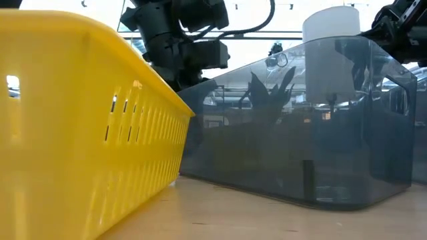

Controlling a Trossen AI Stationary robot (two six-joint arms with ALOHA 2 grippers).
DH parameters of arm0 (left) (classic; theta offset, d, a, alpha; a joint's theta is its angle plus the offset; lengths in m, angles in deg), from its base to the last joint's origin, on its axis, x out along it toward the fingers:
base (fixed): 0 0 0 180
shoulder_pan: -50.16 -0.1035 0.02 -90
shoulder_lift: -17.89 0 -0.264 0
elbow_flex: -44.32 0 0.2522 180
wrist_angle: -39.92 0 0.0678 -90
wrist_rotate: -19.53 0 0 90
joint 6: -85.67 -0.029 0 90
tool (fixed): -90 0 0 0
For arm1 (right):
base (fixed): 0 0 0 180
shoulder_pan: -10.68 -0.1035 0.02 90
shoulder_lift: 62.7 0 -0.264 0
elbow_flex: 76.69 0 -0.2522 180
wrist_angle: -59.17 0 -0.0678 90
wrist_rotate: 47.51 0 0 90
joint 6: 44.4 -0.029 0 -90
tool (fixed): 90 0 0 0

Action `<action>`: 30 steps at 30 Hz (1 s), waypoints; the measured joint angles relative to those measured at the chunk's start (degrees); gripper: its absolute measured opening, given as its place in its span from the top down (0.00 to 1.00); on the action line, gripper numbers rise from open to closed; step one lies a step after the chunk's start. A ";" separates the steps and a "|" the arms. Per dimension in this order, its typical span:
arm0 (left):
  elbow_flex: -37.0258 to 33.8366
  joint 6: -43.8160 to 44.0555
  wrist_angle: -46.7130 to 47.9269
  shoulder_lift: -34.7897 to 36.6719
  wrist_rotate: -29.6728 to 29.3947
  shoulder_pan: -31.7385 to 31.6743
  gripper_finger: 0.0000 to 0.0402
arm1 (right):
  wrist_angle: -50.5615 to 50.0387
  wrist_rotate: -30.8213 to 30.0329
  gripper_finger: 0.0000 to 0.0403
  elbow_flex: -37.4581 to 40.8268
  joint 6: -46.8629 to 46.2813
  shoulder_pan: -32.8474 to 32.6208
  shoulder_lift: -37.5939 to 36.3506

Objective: Stack baskets on shelf by color
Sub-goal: Stack the right black bin on top of the left black bin

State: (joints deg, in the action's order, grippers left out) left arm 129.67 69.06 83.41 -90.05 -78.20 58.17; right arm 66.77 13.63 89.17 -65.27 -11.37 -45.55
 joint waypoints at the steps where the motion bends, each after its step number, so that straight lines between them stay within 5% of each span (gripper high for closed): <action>1: 0.00 0.34 0.93 0.05 -1.01 0.00 0.91 | -0.02 0.00 0.96 0.00 0.00 0.00 0.00; 16: 0.00 8.24 14.10 12.97 -10.03 3.76 0.96 | 0.00 0.01 0.96 0.01 0.00 0.00 0.00; 30: 0.02 41.40 27.51 24.83 -9.24 21.65 0.96 | 0.13 0.00 0.96 0.00 0.00 0.00 0.11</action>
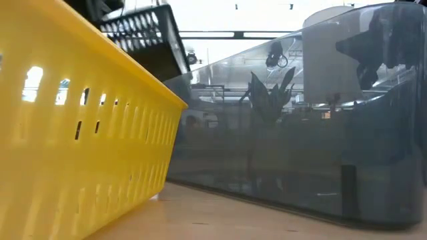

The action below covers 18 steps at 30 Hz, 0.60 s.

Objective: Stack baskets on shelf by color
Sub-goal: Stack the right black bin on top of the left black bin

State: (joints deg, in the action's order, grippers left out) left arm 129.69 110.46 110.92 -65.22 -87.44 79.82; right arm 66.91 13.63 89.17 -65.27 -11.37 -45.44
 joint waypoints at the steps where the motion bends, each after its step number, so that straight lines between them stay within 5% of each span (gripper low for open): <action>1: 0.00 2.59 0.32 0.31 -0.34 1.49 0.96 | 0.11 0.00 0.96 0.01 0.00 0.00 -0.02; 11: 0.00 24.21 10.80 0.12 -5.73 11.75 0.96 | 0.33 0.00 0.96 0.01 0.00 0.00 0.00; 18: -0.02 25.54 11.64 -4.13 -8.28 12.05 0.96 | 0.33 0.00 0.96 0.00 0.00 0.00 0.00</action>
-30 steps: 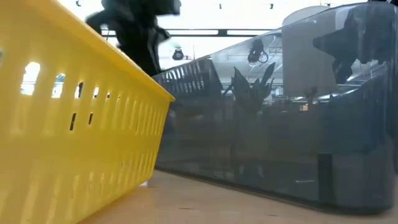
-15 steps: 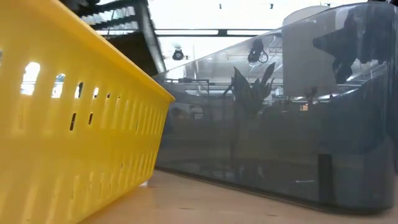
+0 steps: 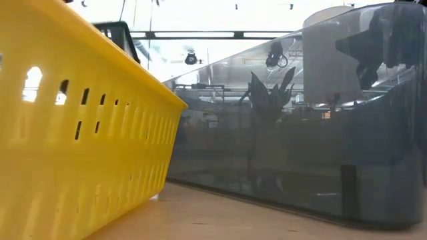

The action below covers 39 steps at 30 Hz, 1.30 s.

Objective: Stack baskets on shelf by color
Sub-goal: Stack the right black bin on top of the left black bin, then stack the middle yellow bin on top of the right yellow bin

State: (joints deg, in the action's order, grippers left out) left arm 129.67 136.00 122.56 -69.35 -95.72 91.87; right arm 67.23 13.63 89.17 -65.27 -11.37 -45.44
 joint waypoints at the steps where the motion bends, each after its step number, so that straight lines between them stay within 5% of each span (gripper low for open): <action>1: 0.00 -0.33 0.09 -0.96 0.00 -0.35 0.96 | 0.00 0.00 0.96 0.00 0.00 0.00 0.00; 12: 0.00 -3.55 3.00 -9.03 2.17 -3.01 0.93 | 0.00 0.00 0.96 0.00 0.00 0.00 0.00; 26: 0.00 -3.62 0.21 -9.90 0.81 -3.92 0.51 | -0.02 0.00 0.96 0.00 0.00 0.00 0.00; 39: 1.89 -7.46 -6.19 -9.70 17.38 -3.90 0.60 | -0.02 0.00 0.96 0.00 0.00 0.00 0.00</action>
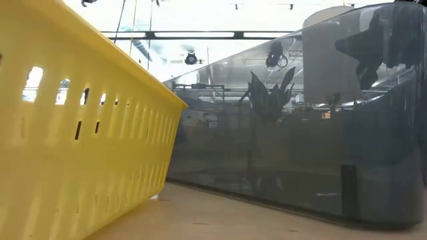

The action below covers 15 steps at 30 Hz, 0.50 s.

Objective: Stack baskets on shelf by color
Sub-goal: Stack the middle yellow bin on top of the right yellow bin

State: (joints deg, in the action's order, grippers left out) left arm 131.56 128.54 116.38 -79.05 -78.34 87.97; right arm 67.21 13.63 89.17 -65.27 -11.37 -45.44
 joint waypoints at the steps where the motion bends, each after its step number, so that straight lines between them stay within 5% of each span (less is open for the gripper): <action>1: 0.06 0.13 -1.13 0.03 0.99 0.02 0.61 | 0.00 0.00 0.96 0.00 0.00 0.00 0.00; 15: 0.10 -1.21 -5.77 -3.73 1.89 -1.06 0.68 | 0.02 0.00 0.96 0.00 0.00 0.00 0.00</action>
State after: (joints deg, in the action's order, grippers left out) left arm 131.66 127.33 110.61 -82.78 -76.46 86.91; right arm 67.23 13.63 89.17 -65.27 -11.37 -45.44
